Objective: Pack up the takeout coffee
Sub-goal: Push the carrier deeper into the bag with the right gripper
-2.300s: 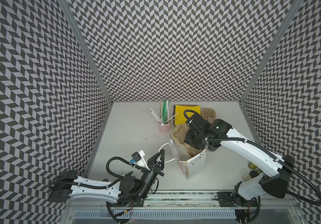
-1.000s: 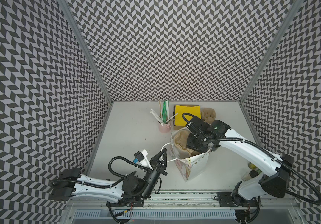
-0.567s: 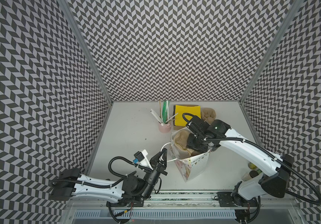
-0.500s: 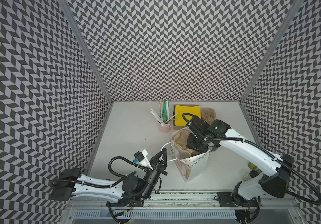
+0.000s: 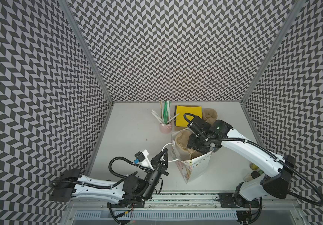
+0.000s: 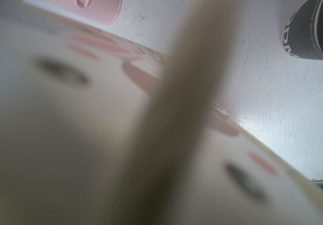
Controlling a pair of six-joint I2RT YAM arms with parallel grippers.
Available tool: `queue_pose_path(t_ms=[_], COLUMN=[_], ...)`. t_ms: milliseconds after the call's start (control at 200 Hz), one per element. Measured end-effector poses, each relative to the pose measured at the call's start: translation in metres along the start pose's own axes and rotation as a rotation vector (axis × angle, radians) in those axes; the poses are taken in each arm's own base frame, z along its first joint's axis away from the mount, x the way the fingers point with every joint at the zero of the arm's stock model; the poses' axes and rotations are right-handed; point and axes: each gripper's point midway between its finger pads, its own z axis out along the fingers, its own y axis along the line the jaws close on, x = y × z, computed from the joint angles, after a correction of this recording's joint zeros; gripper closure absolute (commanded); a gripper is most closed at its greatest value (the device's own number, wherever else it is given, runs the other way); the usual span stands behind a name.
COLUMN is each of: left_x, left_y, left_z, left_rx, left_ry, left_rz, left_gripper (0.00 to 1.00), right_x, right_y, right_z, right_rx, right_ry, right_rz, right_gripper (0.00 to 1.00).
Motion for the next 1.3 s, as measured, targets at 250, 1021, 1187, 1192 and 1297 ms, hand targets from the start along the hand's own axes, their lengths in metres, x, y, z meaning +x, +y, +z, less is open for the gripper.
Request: queue_pose_path(t_ms=[250, 1021, 1187, 1192, 1297], left_x=[0.001, 0.003, 0.001, 0.001, 0.000], left_y=[-0.001, -0.014, -0.015, -0.015, -0.016], left_z=[0.001, 0.007, 0.007, 0.007, 0.007], left_rx=[-0.001, 0.007, 0.010, 0.011, 0.012], left_ry=[0.001, -0.003, -0.010, -0.011, -0.016], left_rz=[0.007, 0.050, 0.058, 0.060, 0.064], left_gripper=[1.00, 1.00, 1.00, 1.00, 1.00], right_x=[0.000, -0.010, -0.011, -0.011, -0.010], right_y=[0.000, 0.002, 0.004, 0.004, 0.003], right_z=[0.000, 0.003, -0.002, -0.003, -0.003], right_rx=[0.000, 0.030, 0.018, 0.017, 0.019], right_ry=[-0.001, -0.008, -0.007, -0.007, -0.003], right_rz=[-0.007, -0.050, -0.047, -0.047, -0.047], right_gripper=[0.43, 0.40, 0.40, 0.40, 0.40])
